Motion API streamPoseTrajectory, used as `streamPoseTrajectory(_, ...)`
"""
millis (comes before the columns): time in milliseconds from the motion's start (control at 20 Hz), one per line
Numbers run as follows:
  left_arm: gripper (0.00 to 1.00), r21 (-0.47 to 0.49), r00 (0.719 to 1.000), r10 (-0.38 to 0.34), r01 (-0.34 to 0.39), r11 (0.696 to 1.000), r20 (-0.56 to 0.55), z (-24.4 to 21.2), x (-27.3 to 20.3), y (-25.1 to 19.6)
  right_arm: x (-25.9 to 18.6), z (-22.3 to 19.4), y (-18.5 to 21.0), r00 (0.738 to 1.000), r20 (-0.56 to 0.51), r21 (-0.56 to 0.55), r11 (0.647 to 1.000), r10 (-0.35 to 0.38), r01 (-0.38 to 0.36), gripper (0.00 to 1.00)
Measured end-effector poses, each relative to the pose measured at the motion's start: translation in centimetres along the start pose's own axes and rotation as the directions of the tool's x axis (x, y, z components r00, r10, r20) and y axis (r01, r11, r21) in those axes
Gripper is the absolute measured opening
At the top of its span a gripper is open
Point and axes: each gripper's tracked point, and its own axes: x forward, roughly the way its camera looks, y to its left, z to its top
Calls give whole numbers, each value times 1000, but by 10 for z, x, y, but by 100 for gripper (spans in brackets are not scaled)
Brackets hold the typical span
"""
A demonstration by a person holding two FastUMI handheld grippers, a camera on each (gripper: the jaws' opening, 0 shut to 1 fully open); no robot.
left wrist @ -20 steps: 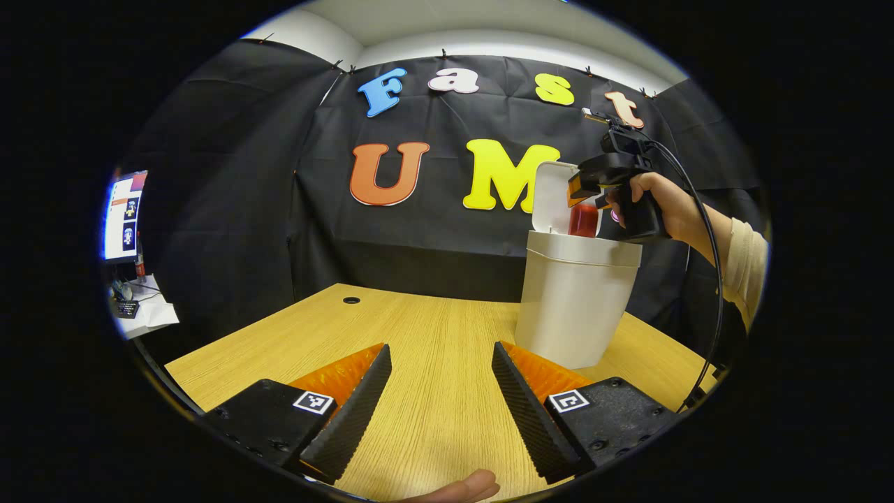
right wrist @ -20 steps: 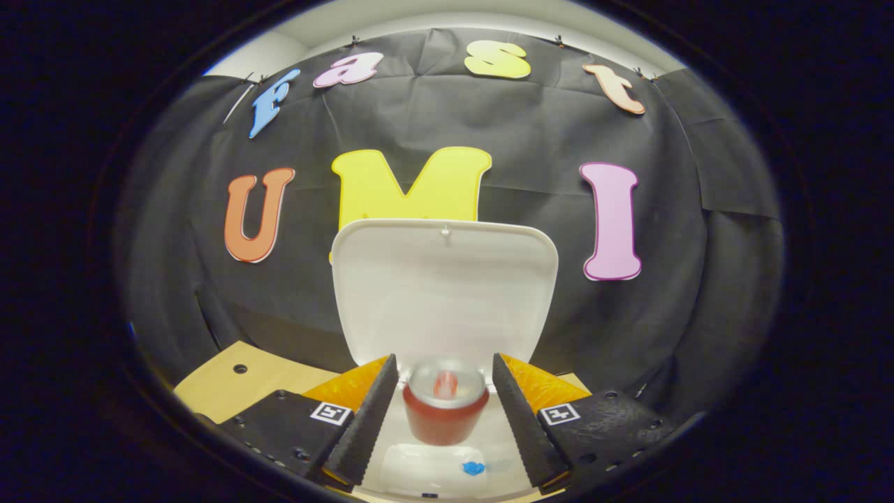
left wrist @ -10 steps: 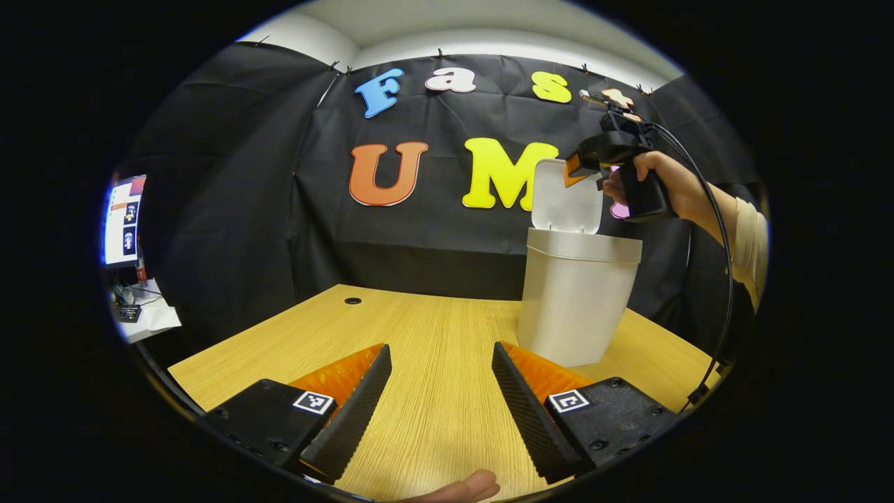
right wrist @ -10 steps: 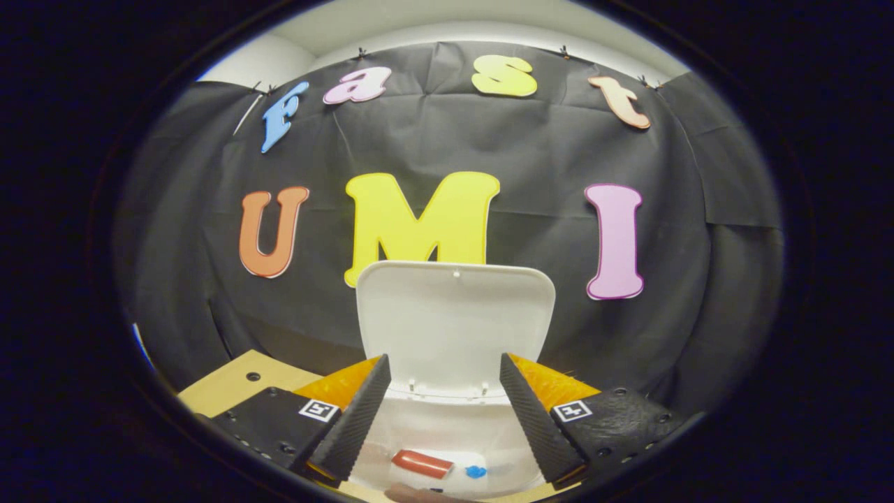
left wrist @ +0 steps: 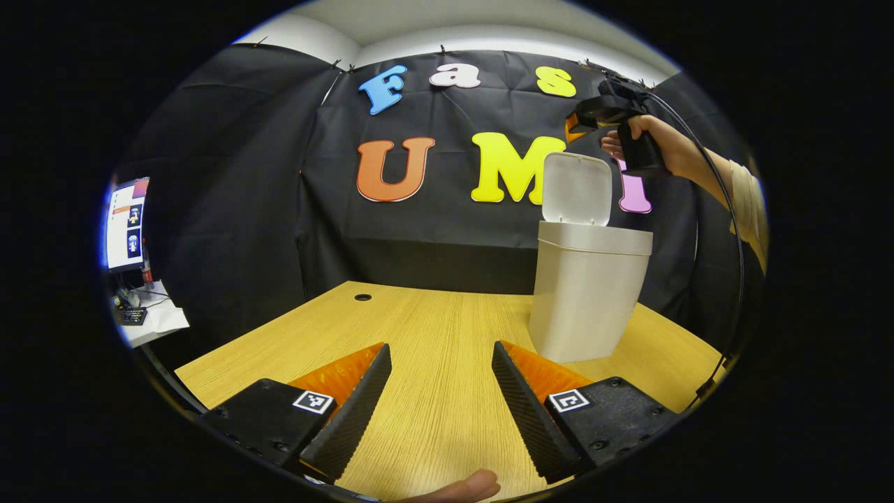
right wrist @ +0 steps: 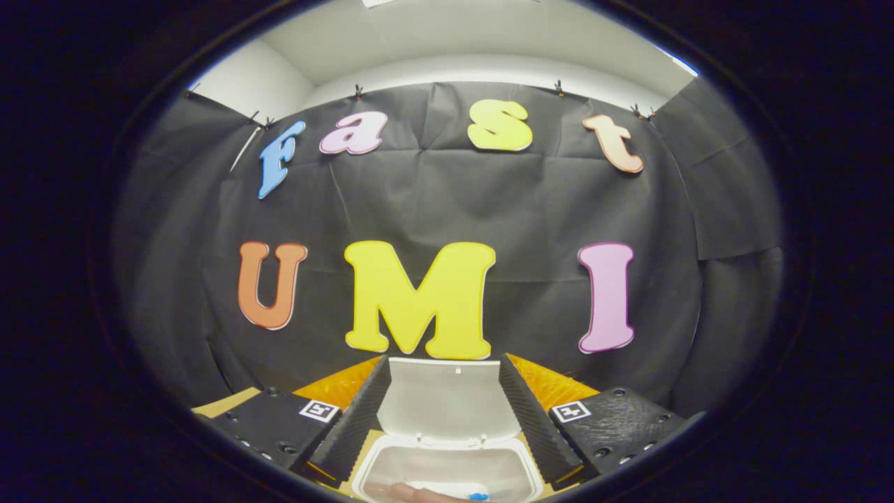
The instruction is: Press the lid of the desktop garbage bin to open it, pick up the crumpled paper on the desktop and throw it into the bin, then pick up the pop can on the desktop and drop it into the bin, and finally close the garbage bin lid.
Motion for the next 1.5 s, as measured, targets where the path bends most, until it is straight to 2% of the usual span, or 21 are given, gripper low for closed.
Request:
streamPoseTrajectory(200,96,-15,999,-36,35,999,-23,-6,3,-5,36,7,-5,999,5,-11,999,-40,40,96)
streamPoseTrajectory(300,96,-8,999,-47,46,999,-12,-5,3,-7,54,12,-22,995,18,-15,995,-103,103,94)
streamPoseTrajectory(450,96,-21,998,-67,67,998,2,-3,2,-9,74,2,-32,990,3,-24,989,-144,144,96)
streamPoseTrajectory(650,96,-17,999,-49,49,999,-5,-7,6,-2,78,-29,-34,988,-88,-50,992,-124,120,94)
streamPoseTrajectory(700,96,-15,999,-45,45,999,-9,-8,6,-2,76,-28,-37,987,-99,-21,992,-123,122,97)
streamPoseTrajectory(750,96,-16,999,-44,44,999,-9,-8,6,-2,74,-34,-35,985,-131,17,993,-112,115,94)
streamPoseTrajectory(800,96,-25,999,-44,44,999,-9,-9,6,-2,70,-38,-35,984,-154,50,994,-93,102,99)
streamPoseTrajectory(850,96,-33,999,-46,46,998,-9,-10,5,-3,66,-40,-36,983,-163,73,993,-80,93,96)
streamPoseTrajectory(1100,96,-13,999,-54,54,998,-4,-7,4,-15,41,-46,-35,981,-189,59,997,-45,57,97)
streamPoseTrajectory(1250,96,-9,997,-83,83,997,5,-5,0,-30,30,-73,-31,957,-288,43,999,-14,28,96)
streamPoseTrajectory(1350,95,-2,996,-86,87,996,13,-5,-3,-33,18,-93,-18,933,-354,84,996,66,-38,95)
streamPoseTrajectory(1500,96,19,997,-75,75,997,9,-7,-3,-34,3,-115,-18,902,-427,74,997,55,-26,97)
